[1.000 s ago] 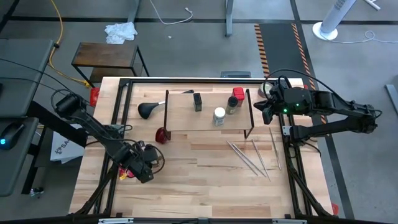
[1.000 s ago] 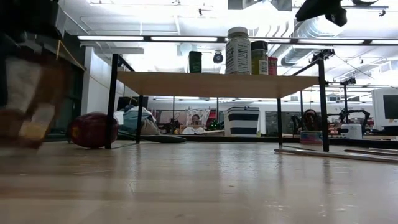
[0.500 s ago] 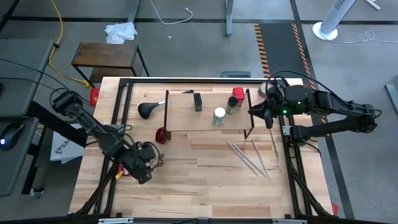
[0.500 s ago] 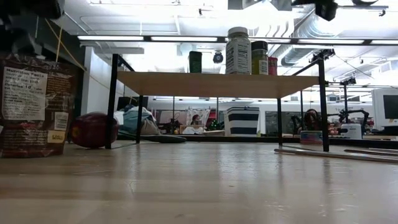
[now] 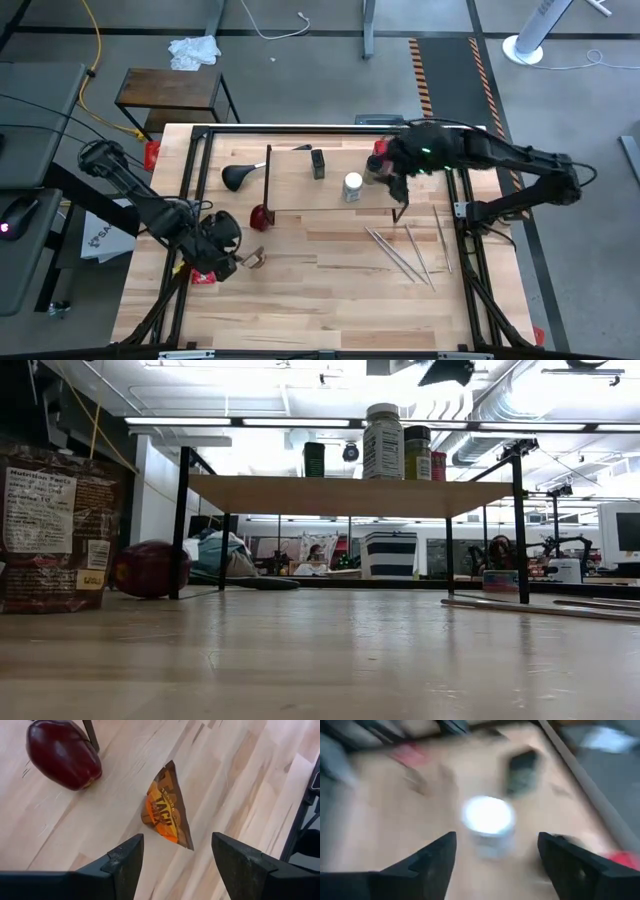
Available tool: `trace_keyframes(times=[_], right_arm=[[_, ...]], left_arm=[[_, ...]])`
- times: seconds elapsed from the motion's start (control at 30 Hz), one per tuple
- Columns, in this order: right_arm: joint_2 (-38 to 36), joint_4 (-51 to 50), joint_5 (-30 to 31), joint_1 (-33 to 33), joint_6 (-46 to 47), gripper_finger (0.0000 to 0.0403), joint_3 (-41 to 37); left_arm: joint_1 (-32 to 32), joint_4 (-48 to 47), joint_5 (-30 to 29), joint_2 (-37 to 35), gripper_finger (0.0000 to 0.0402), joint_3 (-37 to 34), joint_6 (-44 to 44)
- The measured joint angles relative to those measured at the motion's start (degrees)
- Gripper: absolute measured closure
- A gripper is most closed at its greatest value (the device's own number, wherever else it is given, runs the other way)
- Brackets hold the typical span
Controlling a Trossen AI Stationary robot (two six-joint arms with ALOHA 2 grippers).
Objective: Shelf spices
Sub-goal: Remove the black seasoning bottle from the shelf
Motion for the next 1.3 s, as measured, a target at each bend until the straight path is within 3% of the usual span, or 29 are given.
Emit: trace_keyframes(times=[0.07,0.13,0.33,0.63,1.13,1.3], right_arm=[[4.67,-5.25,4.72,-1.13,-2.92,0.0113,5.04],[8.32,-8.89,5.66,-1.87,-5.88,0.011,9.15],[14.14,-17.17,-0.96,-2.61,-13.05,0.0109,16.48],[14.53,-18.44,-2.28,-6.4,-14.6,0.0109,15.58],[20.1,-21.1,-5.68,-8.93,-16.97,0.0115,15.45],[20.1,-20.93,-5.26,-8.91,-16.85,0.0176,15.45]], left_arm=[[0.0,0.0,0.01,0.08,0.0172,0.0,-0.74],[0.0,0.02,-0.11,0.06,0.0172,-0.02,-1.05],[-0.02,0.1,-4.21,0.09,0.0172,-0.01,-2.25],[0.02,1.09,-17.86,0.1,0.0172,-0.02,-2.95],[0.0,1.32,-17.95,0.15,0.0172,-0.02,-0.39],[-0.02,1.33,-18.66,0.15,0.0172,-0.02,1.59]])
